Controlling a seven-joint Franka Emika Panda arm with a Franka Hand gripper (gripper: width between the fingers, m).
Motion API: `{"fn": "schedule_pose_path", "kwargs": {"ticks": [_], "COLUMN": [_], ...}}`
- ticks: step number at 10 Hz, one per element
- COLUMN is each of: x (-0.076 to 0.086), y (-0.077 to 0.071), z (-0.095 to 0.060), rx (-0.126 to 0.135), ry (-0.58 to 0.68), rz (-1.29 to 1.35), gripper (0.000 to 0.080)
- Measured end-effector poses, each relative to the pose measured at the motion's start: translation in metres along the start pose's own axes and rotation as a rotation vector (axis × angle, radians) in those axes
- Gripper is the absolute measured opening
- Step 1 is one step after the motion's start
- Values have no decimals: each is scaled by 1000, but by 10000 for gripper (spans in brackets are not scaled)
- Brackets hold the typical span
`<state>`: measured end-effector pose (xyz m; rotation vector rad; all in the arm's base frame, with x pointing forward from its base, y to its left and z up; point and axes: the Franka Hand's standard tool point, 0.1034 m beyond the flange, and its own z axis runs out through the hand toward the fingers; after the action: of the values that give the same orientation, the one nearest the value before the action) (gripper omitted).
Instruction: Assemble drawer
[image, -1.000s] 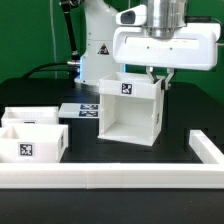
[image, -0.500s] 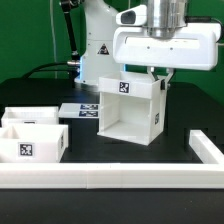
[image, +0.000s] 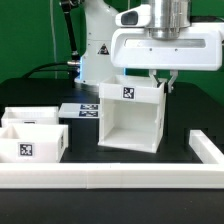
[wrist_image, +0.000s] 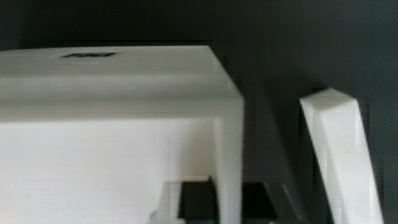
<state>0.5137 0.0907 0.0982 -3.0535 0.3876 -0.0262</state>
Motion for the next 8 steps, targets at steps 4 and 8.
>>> {"fn": "schedule_pose_path", "kwargs": {"ticks": [4,8], "x": [37,36], "y": [-17,-18], "z": [1,-1], "rx": [23,29], "ry": [31,32], "rz": [-20,65], "gripper": [38,38]}}
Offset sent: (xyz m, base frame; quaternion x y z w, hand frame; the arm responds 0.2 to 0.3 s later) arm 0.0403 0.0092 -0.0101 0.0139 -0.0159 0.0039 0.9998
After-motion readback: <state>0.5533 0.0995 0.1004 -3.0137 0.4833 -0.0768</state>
